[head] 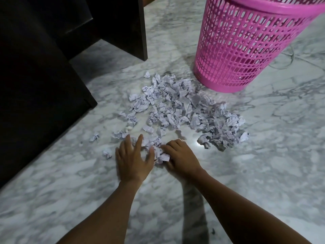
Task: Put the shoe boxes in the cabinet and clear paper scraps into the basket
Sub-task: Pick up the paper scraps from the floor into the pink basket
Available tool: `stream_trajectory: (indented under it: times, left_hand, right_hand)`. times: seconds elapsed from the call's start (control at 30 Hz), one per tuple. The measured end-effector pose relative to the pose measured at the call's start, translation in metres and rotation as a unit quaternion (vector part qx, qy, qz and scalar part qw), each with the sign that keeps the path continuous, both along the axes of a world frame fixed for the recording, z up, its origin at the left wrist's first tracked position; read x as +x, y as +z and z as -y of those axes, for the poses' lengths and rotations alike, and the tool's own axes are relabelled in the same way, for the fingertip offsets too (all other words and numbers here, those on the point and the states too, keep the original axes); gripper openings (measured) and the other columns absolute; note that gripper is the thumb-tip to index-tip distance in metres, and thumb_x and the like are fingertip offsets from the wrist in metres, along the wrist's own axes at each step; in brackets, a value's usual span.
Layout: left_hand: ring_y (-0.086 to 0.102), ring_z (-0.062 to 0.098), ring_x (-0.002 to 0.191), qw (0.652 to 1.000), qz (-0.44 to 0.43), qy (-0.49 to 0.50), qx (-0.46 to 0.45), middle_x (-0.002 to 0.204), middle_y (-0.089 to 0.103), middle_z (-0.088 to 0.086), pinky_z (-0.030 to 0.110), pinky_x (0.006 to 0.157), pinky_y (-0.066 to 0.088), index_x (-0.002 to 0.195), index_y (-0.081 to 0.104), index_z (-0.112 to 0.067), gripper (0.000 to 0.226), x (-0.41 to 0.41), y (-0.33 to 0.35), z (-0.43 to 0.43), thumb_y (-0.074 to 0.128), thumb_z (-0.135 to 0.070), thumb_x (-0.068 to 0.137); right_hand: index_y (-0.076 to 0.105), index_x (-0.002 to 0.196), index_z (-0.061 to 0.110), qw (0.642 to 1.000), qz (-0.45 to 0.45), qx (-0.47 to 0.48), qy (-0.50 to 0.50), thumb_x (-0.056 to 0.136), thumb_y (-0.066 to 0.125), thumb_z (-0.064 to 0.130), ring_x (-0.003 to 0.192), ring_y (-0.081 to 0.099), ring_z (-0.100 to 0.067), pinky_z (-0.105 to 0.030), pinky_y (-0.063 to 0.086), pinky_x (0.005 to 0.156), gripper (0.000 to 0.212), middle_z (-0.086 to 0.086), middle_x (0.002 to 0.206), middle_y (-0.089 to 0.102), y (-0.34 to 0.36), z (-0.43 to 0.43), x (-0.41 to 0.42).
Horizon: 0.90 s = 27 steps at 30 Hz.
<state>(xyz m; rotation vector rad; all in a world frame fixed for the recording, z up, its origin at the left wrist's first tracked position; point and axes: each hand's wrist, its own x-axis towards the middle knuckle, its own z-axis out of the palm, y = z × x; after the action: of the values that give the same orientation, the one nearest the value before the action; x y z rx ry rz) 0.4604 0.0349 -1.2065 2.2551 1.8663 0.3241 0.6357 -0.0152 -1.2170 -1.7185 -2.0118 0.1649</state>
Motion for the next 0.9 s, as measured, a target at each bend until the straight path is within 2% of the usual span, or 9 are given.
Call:
stream_trajectory:
  times: [0.17,0.27,0.4,0.47,0.53,0.67,0.77,0.83,0.9]
  left_hand:
    - [0.038,0.035,0.126,1.000,0.020,-0.004,0.019,0.139,0.042,0.014,0.048,0.106,0.034,0.136,0.052,-0.029,0.057,0.001,-0.009,-0.001,0.041,-0.055,0.086]
    - [0.042,0.036,0.121,0.998,0.031,-0.016,0.050,0.133,0.046,0.015,0.048,0.102,0.037,0.129,0.057,-0.024,0.050,-0.001,-0.013,-0.002,0.043,-0.048,0.087]
    - [0.044,0.038,0.119,0.997,0.042,-0.021,0.063,0.130,0.046,0.017,0.049,0.100,0.039,0.120,0.059,-0.018,0.040,-0.003,-0.017,-0.003,0.045,-0.035,0.086]
    - [0.043,0.039,0.123,0.997,0.042,-0.019,0.056,0.134,0.044,0.019,0.050,0.103,0.037,0.119,0.057,-0.016,0.039,0.000,-0.017,-0.001,0.041,-0.031,0.087]
    - [0.040,0.039,0.128,0.997,0.053,-0.024,0.051,0.141,0.039,0.021,0.051,0.107,0.034,0.117,0.055,-0.012,0.040,0.002,-0.017,0.000,0.039,-0.030,0.086]
    - [0.033,0.038,0.135,0.996,0.062,-0.035,0.046,0.150,0.035,0.020,0.050,0.111,0.028,0.116,0.053,-0.008,0.045,0.009,-0.017,-0.002,0.039,-0.037,0.084]
    - [0.034,0.039,0.135,0.998,0.059,-0.014,0.033,0.151,0.035,0.016,0.054,0.108,0.029,0.120,0.050,-0.011,0.046,0.019,-0.016,-0.008,0.035,-0.043,0.091]
    - [0.034,0.037,0.135,0.998,0.057,-0.012,0.030,0.151,0.034,0.014,0.055,0.106,0.029,0.129,0.046,-0.014,0.051,0.025,-0.016,-0.010,0.031,-0.048,0.093]
    - [0.033,0.034,0.132,0.998,0.044,-0.022,0.031,0.151,0.033,0.012,0.054,0.105,0.028,0.135,0.041,-0.021,0.055,0.029,-0.017,-0.011,0.031,-0.056,0.093]
  right_hand:
    - [0.065,0.103,0.016,0.996,-0.057,-0.028,-0.057,0.078,0.076,0.048,0.078,0.057,-0.016,-0.030,0.045,0.060,0.042,0.004,0.098,0.061,0.007,-0.002,0.000]
    - [0.062,0.101,0.021,0.985,-0.114,-0.088,-0.100,0.071,0.081,0.051,0.078,0.061,-0.016,-0.030,0.046,0.062,0.047,0.005,0.093,0.065,0.012,-0.005,0.006]
    - [0.060,0.102,0.017,0.956,-0.219,-0.123,-0.152,0.073,0.066,0.043,0.079,0.066,-0.023,-0.030,0.042,0.062,0.040,0.001,0.086,0.069,0.024,-0.011,0.012]
    - [0.063,0.104,0.015,0.956,-0.212,-0.108,-0.172,0.078,0.067,0.033,0.078,0.068,-0.023,-0.029,0.041,0.060,0.032,0.000,0.084,0.071,0.026,-0.010,0.012]
    - [0.067,0.106,0.019,0.953,-0.209,-0.084,-0.203,0.082,0.069,0.022,0.076,0.069,-0.021,-0.031,0.048,0.061,0.024,0.001,0.081,0.072,0.028,-0.007,0.012]
    - [0.070,0.113,0.024,0.927,-0.259,-0.103,-0.251,0.085,0.061,0.020,0.068,0.061,-0.013,-0.028,0.044,0.064,0.029,0.006,0.078,0.066,0.032,-0.003,0.013]
    - [0.069,0.098,0.024,0.895,-0.316,-0.123,-0.290,0.089,0.053,0.022,0.078,0.064,-0.016,-0.028,0.045,0.067,0.018,0.005,0.081,0.071,0.038,-0.005,0.016]
    - [0.065,0.087,0.019,0.890,-0.296,-0.121,-0.324,0.090,0.051,0.022,0.077,0.061,-0.022,-0.032,0.043,0.065,0.015,0.000,0.078,0.068,0.042,-0.006,0.017]
    - [0.064,0.088,0.019,0.892,-0.260,-0.127,-0.348,0.091,0.050,0.020,0.076,0.058,-0.025,-0.032,0.038,0.063,0.015,-0.001,0.078,0.066,0.045,-0.005,0.018]
